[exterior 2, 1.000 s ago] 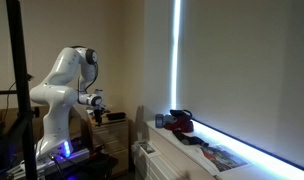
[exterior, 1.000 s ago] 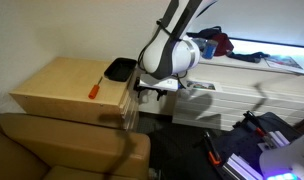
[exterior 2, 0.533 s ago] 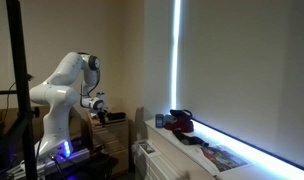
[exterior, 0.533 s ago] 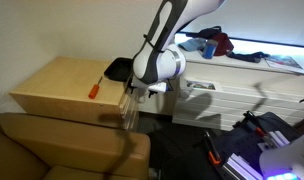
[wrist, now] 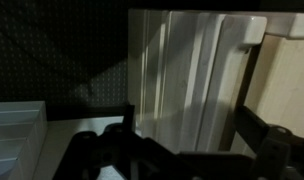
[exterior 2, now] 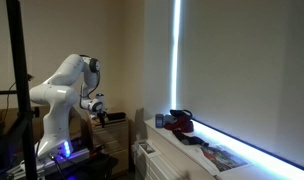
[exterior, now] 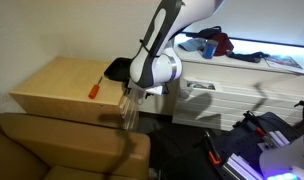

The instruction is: Pull out the sliding tray

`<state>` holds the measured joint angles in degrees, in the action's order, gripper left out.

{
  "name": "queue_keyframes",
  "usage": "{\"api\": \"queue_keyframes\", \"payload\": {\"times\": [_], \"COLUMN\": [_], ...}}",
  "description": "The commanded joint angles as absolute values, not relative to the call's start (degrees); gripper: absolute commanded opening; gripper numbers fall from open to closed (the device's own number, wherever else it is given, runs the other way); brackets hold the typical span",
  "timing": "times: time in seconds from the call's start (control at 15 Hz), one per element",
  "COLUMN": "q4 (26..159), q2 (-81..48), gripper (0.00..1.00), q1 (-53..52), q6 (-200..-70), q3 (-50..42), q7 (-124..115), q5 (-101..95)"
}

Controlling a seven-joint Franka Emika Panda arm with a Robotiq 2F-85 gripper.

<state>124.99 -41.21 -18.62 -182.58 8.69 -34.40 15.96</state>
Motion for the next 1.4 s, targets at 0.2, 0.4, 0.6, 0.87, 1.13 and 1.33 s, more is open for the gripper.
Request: {"api": "queue_keyframes", "payload": {"times": [0.2, 0.4, 0.6, 0.87, 1.13, 1.33], "q4": [122.2, 122.9, 122.7, 119.5, 116.5, 115.0], "q2": [-47.8, -47.0, -47.6, -51.8, -56.5, -59.1], "gripper": [1.0, 1.0, 1.0, 1.0, 1.0, 1.0], "q1": [-13.4, -15.2, -14.4, -10.1, -5.4, -2.3], "q6": [-189.6, -188.6, -188.7, -190.6, -193.3, -195.6], "q3": [15.6, 14.2, 14.5, 17.9, 21.8, 24.8], "q7": [-32.4, -32.6, -32.6, -32.7, -32.3, -32.0], "q5": [19.3, 20.0, 20.0, 19.8, 18.9, 17.8]}}
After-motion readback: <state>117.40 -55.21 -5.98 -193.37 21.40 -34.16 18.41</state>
